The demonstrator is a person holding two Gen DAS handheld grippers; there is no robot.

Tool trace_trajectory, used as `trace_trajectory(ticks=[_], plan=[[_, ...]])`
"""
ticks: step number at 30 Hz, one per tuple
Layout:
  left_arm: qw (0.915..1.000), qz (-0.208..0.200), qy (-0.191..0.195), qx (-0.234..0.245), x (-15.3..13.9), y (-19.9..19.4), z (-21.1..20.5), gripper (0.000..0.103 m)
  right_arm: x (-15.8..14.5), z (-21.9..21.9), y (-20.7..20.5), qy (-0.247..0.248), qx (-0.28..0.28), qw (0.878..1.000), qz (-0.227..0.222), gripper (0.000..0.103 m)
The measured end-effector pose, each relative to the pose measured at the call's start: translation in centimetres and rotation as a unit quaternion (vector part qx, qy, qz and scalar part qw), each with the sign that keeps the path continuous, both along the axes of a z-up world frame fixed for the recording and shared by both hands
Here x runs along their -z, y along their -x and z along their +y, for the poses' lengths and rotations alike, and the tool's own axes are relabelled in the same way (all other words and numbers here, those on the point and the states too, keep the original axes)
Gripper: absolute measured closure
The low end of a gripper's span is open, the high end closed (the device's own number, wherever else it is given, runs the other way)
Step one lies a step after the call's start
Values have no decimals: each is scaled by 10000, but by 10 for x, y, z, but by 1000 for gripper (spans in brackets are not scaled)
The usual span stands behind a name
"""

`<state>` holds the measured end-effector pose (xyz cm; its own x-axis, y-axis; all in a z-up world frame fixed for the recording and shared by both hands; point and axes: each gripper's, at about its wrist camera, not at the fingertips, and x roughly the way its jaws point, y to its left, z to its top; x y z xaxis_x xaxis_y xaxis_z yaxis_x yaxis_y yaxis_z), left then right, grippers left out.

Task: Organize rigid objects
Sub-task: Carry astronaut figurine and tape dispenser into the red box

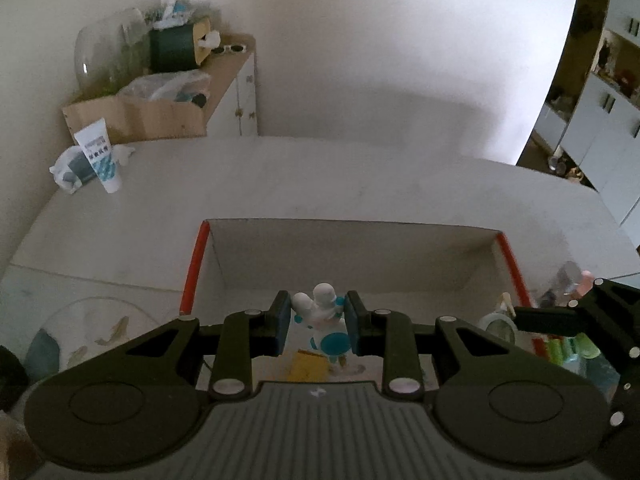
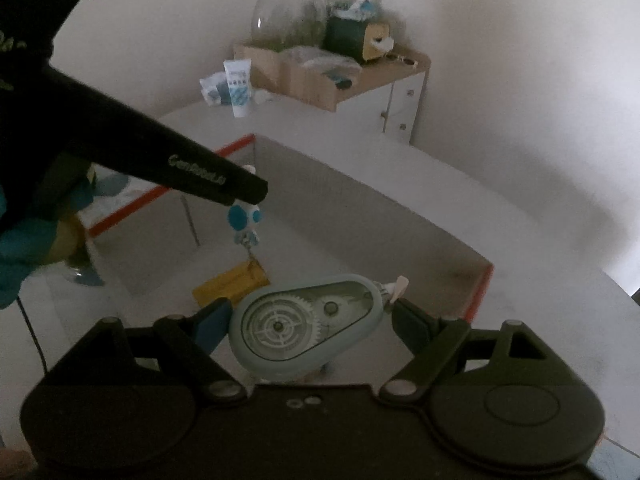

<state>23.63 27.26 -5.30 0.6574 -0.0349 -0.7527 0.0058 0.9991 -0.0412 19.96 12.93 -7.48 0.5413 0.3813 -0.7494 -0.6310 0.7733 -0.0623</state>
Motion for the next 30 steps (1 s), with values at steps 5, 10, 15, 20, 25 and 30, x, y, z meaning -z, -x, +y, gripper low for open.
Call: trace_trajectory(ticks=[5,10,15,20,25,30], plan=[[9999,119,8,32,13,-19,1,75,18,15,-13,203,-89,9995,221,17],[9993,357,35,140,29,-38,-5,75,31,28,-23,355,-151,9984,423,17],[9978,620,-99,208,48,-51,-11,75,42,35,-28,459,-219,9970,577,17],[9950,947,-216,239,65,-64,-12,75,51,36,-31,598,-211,9954,720,17],[9916,1201,-299,375,76,-72,-16,75,56,36,-38,603,-201,9940,885,17],[9881,1434,-317,450,84,-79,-18,75,58,40,-46,667,-186,9920,1056,17]])
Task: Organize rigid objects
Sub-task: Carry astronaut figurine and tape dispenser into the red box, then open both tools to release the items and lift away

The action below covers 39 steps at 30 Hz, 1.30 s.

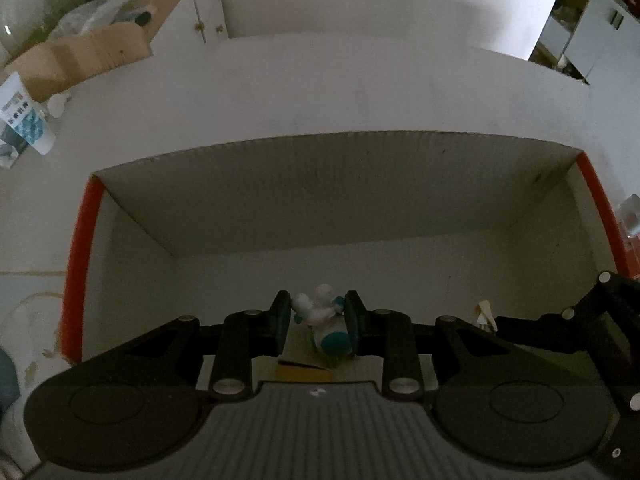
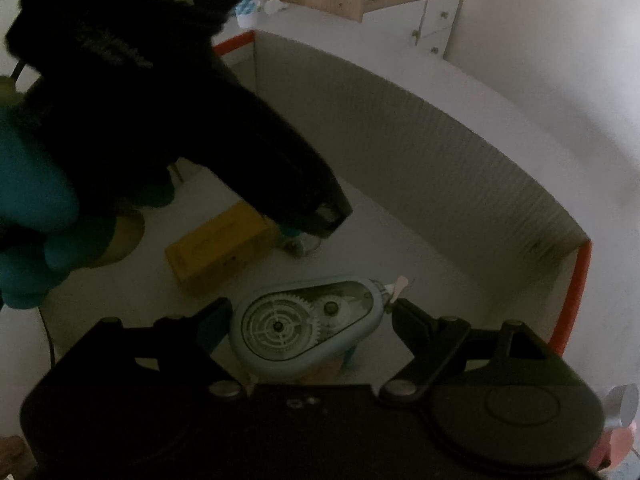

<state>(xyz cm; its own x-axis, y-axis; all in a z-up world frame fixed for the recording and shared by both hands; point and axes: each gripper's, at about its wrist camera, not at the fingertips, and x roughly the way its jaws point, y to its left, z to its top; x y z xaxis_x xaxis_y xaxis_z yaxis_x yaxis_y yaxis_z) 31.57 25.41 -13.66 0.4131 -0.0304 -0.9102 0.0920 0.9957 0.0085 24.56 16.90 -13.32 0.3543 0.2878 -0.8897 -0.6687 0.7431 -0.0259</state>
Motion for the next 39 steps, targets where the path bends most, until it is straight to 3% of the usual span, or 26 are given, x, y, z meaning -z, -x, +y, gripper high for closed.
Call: trace_trajectory(ticks=[21,22,25,26,39], plan=[[9992,408,29,-34,14,-16,4,72,12,9,-14,190,28,9996,213,16],[9992,407,36,-35,14,-17,5,69,12,10,-14,198,30,9996,197,16],[9993,358,96,-24,13,-16,7,38,13,10,-15,179,27,9997,168,11],[9995,296,93,-28,12,-14,8,35,12,10,-15,183,25,9997,152,11],[9999,-124,-27,-11,-9,5,6,35,1,-4,0,-28,70,9999,-125,4]])
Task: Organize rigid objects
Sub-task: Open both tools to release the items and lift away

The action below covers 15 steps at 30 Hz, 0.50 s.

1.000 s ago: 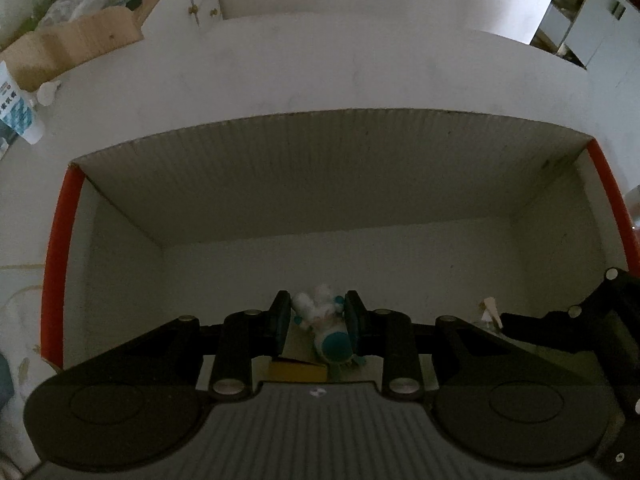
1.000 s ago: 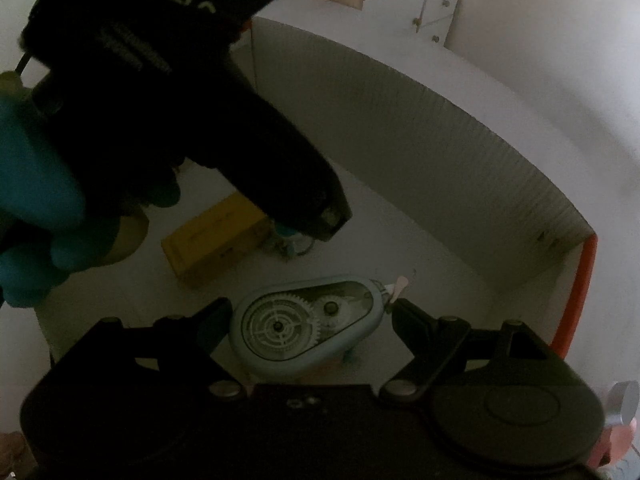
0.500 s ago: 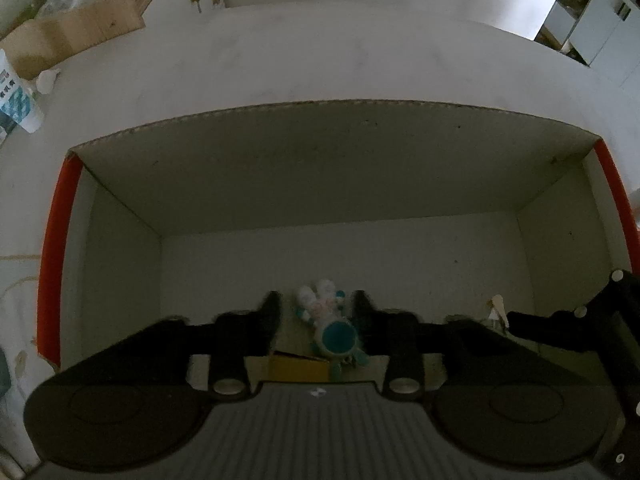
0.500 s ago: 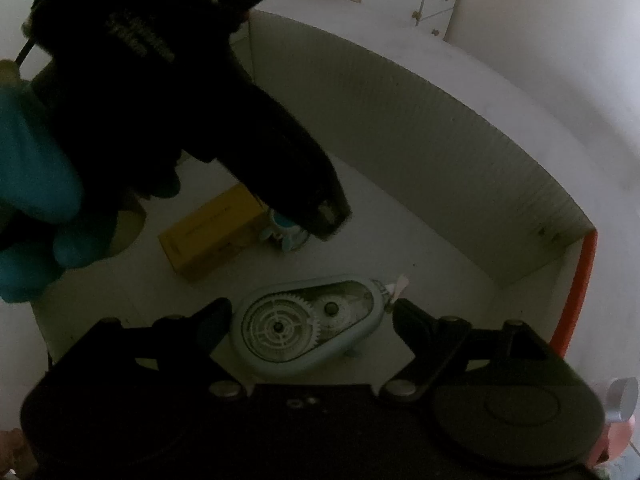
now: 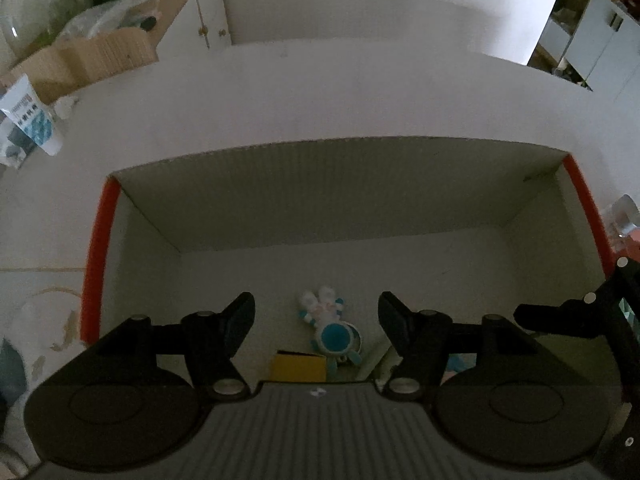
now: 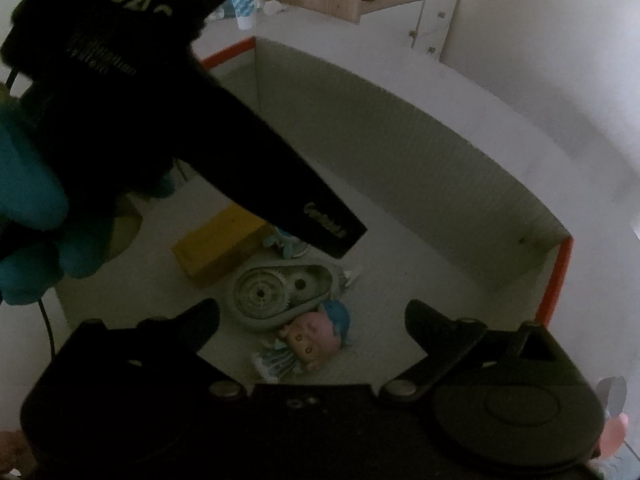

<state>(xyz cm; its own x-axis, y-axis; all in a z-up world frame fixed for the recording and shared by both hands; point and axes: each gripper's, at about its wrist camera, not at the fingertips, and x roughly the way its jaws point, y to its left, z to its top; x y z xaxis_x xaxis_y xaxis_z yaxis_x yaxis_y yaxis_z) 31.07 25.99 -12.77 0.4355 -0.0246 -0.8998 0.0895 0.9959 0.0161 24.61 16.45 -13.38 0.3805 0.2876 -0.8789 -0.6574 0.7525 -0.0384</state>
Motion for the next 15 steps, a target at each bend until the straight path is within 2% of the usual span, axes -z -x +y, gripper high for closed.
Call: trace_trajectory(ticks=[15], plan=[[9985,-550,-51,3,-43,39,-14,35,-42,-14,34,-471,14,9983,-350,4]])
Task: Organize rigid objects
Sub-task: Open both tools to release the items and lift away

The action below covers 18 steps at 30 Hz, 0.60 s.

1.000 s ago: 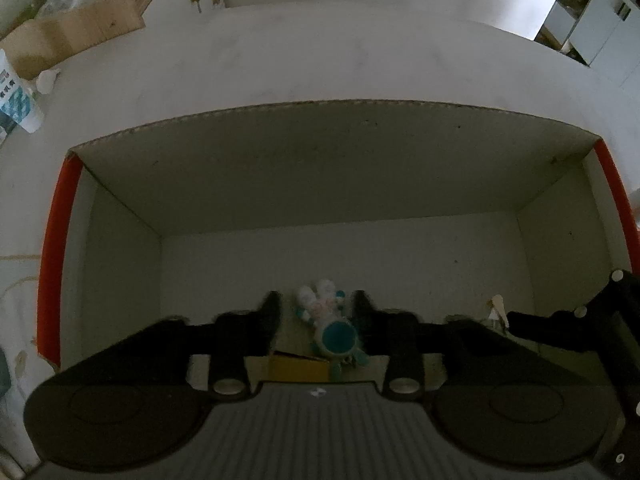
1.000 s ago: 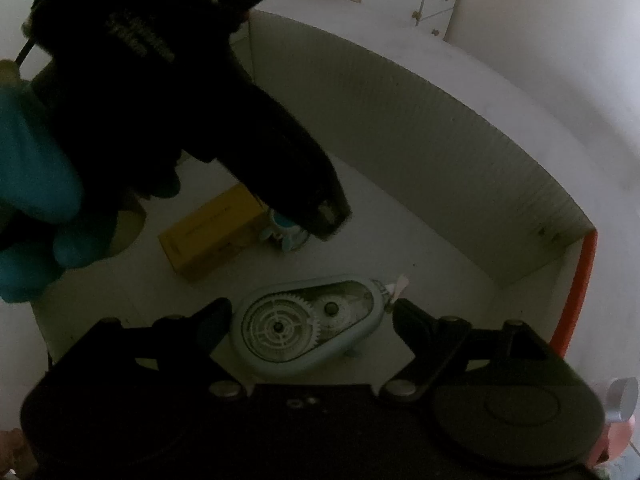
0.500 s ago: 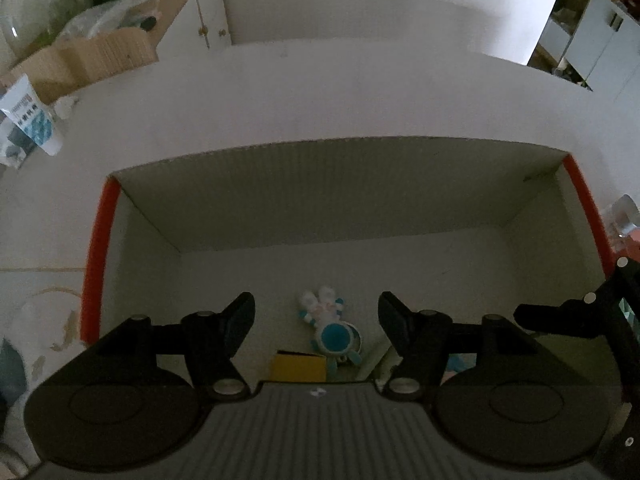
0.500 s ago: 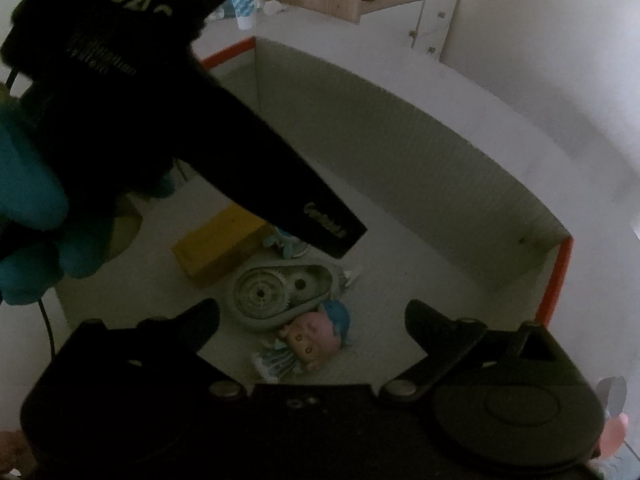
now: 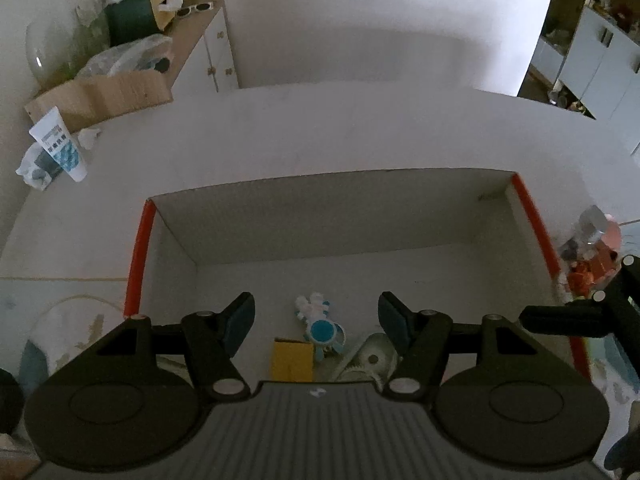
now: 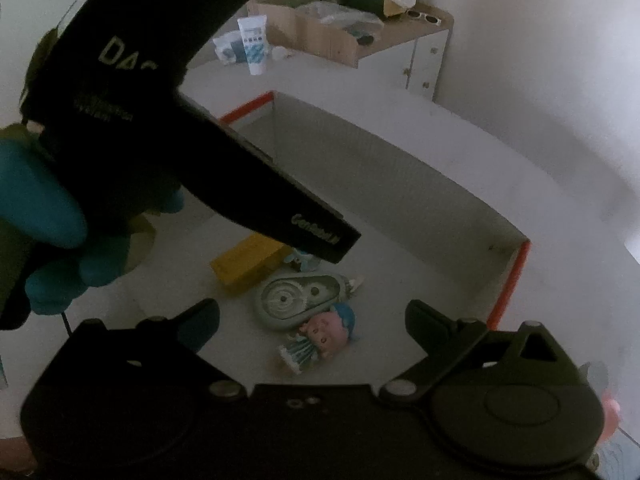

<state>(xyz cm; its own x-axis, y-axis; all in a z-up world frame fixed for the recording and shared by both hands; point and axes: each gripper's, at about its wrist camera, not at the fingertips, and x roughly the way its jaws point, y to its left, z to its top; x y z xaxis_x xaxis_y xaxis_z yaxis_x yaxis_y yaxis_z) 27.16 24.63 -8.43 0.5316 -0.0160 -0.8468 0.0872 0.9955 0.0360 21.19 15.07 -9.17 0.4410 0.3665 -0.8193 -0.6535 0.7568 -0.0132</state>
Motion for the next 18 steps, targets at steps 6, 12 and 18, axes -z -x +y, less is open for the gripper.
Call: trace_trajectory(ticks=[6,12,18], plan=[[9998,-184,45,33,-21,23,-9,35,-19,-16,16,-185,66,9997,-110,4],[9993,-352,72,118,-35,43,-22,35,-36,-37,35,-351,109,9990,-239,4],[9985,-486,84,228,-47,62,-41,35,-49,-58,53,-481,156,9981,-338,4]])
